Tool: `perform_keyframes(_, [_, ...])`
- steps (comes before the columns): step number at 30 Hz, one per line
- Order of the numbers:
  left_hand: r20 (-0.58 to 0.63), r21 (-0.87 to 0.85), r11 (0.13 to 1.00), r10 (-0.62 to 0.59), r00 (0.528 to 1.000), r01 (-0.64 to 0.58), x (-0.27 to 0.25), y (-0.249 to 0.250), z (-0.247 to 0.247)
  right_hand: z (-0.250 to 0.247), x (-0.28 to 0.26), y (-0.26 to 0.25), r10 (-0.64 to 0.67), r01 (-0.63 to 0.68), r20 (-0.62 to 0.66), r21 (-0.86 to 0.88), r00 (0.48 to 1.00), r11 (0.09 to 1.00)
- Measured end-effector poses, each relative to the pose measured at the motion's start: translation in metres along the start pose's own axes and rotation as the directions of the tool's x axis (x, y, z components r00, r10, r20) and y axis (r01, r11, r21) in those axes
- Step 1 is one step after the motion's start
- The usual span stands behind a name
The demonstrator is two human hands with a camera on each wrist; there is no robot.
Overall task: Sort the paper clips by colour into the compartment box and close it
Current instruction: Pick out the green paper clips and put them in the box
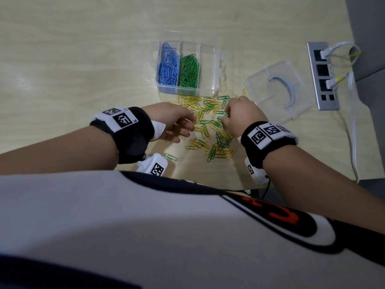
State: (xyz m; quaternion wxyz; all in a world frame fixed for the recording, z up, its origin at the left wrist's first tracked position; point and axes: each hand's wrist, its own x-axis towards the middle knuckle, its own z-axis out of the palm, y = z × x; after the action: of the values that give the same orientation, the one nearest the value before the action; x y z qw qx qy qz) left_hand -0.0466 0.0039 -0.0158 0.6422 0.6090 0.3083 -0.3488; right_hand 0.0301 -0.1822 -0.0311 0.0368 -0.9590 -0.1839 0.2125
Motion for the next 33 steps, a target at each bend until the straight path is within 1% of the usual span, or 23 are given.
perform_keyframes(2, [0.002, -0.004, 1.0, -0.001, 1.0, 0.001, 0.0, 0.0, 0.0, 0.001, 0.001, -0.002, -0.018, 0.019, 0.012, -0.051, 1.0, 0.999])
perform_keyframes(4, [0.0, -0.005, 1.0, -0.002, 1.0, 0.002, 0.0, 0.001, 0.0, 0.002, 0.003, -0.005, -0.009, 0.011, 0.033, -0.061, 0.999, 0.998])
perform_keyframes(10, [-0.01, 0.001, 1.0, -0.005, 1.0, 0.005, -0.001, 0.004, 0.0, -0.002, 0.003, -0.01, 0.031, -0.011, 0.15, -0.131, 0.988, 0.991])
perform_keyframes(12, [-0.006, -0.011, 1.0, -0.004, 1.0, 0.004, -0.001, 0.004, 0.0, -0.001, 0.002, -0.011, 0.02, 0.005, 0.157, -0.156, 0.987, 0.988])
perform_keyframes(14, [0.005, -0.038, 0.999, -0.003, 1.0, 0.003, -0.001, 0.005, 0.002, -0.001, 0.0, -0.012, 0.004, 0.018, 0.15, -0.145, 0.989, 0.989])
perform_keyframes(16, [0.008, -0.076, 0.997, -0.008, 1.0, 0.009, -0.001, 0.006, 0.004, -0.004, -0.004, -0.015, -0.044, 0.052, 0.113, -0.069, 0.993, 0.996])
perform_keyframes(18, [0.019, -0.125, 0.992, -0.019, 1.0, 0.021, -0.001, 0.008, 0.006, -0.008, -0.011, -0.025, -0.132, 0.127, 0.047, 0.094, 0.99, 0.987])
perform_keyframes(19, [0.029, -0.148, 0.989, -0.024, 0.999, 0.028, -0.002, 0.009, 0.008, -0.011, -0.015, -0.032, -0.183, 0.178, 0.014, 0.17, 0.983, 0.969])
perform_keyframes(21, [0.037, -0.182, 0.983, -0.031, 0.999, 0.038, -0.003, 0.011, 0.009, -0.014, -0.022, -0.048, -0.276, 0.273, -0.022, 0.247, 0.961, 0.93])
perform_keyframes(23, [0.025, -0.213, 0.976, -0.041, 0.999, 0.045, -0.004, 0.012, 0.009, -0.014, -0.025, -0.056, -0.316, 0.312, -0.035, 0.288, 0.948, 0.905])
perform_keyframes(25, [0.02, -0.216, 0.975, -0.051, 0.999, 0.054, -0.004, 0.011, 0.006, -0.014, -0.021, -0.054, -0.28, 0.296, -0.095, 0.311, 0.955, 0.903])
perform_keyframes(27, [0.031, -0.203, 0.976, -0.068, 0.997, 0.072, -0.005, 0.009, 0.002, -0.013, -0.014, -0.044, -0.166, 0.2, -0.141, 0.273, 0.976, 0.941])
perform_keyframes(29, [0.036, -0.204, 0.975, -0.076, 0.996, 0.082, -0.005, 0.008, -0.001, -0.012, -0.005, -0.029, -0.049, 0.075, -0.134, 0.2, 0.99, 0.977])
perform_keyframes(30, [0.037, -0.204, 0.976, -0.076, 0.996, 0.082, -0.006, 0.008, -0.002, -0.01, -0.002, -0.021, -0.017, 0.037, -0.118, 0.169, 0.993, 0.985])
perform_keyframes(31, [0.041, -0.205, 0.975, -0.075, 0.996, 0.082, -0.006, 0.008, -0.003, -0.008, 0.0, -0.015, -0.014, 0.028, -0.101, 0.136, 0.995, 0.99])
perform_keyframes(33, [0.048, -0.206, 0.975, -0.073, 0.996, 0.081, -0.006, 0.007, -0.005, -0.002, 0.0, -0.006, -0.054, 0.06, -0.084, 0.065, 0.995, 0.996])
